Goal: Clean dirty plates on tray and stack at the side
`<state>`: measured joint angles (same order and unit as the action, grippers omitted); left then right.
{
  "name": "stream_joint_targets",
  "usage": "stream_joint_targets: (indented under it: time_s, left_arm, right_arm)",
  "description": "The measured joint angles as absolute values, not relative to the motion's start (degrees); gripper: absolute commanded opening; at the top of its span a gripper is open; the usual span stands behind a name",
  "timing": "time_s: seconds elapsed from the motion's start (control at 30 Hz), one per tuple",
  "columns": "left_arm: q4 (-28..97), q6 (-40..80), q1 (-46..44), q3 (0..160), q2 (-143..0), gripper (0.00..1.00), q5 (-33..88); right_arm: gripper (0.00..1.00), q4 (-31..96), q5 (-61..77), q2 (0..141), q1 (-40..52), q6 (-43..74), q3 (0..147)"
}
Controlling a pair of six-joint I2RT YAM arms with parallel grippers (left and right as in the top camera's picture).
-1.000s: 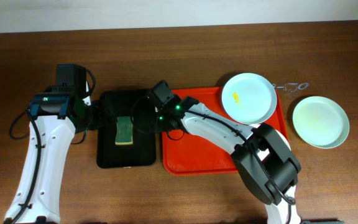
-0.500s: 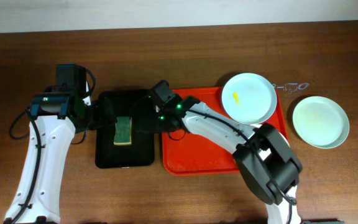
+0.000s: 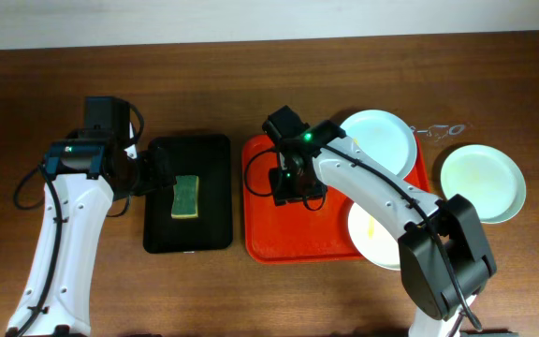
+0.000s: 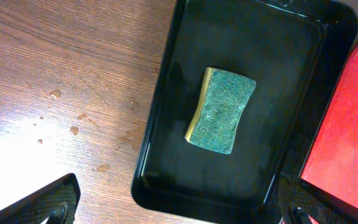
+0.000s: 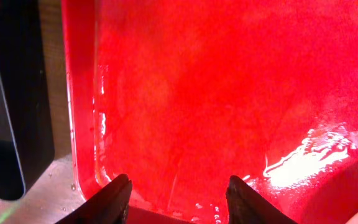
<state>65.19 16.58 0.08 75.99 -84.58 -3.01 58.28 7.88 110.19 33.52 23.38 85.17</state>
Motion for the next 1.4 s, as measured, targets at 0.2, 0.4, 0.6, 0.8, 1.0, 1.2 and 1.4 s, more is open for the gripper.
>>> stream_joint_targets:
  time_s: [0.2,0.4,0.6,0.8,1.0,1.2,1.4]
  left_arm:
    - [65.2,16.6,0.1,76.0,-84.6,0.99,-3.0]
    - [65.2,16.6,0.1,76.0,-84.6,0.99,-3.0]
    - [65.2,16.6,0.1,76.0,-84.6,0.99,-3.0]
    - [65.2,16.6,0.1,76.0,-84.6,0.99,-3.0]
    - [65.2,16.6,0.1,76.0,-84.6,0.99,-3.0]
    - [65.2,16.6,0.1,76.0,-84.6,0.99,-3.0]
    - [65.2,16.6,0.1,76.0,-84.6,0.99,-3.0]
  right_arm:
    - [0.72,56.8,6.6,110.2,33.5,24.7,85.1]
    - [0.96,52.7,6.5,110.2,33.9,29.7,84.9]
    - [0.33,48.7,6.3,110.2,36.4,32.6,84.9]
    - [0.29,45.2,0.6,110.2,41.1,40.5,84.9]
    - [0.29,44.5,-6.2,110.2,45.8,44.3,84.9]
    - [0.29,41.7,-8.2,111.4,46.6,47.1,84.9]
    - [0.27,40.2,-8.1,116.5,46.6,49.1,84.9]
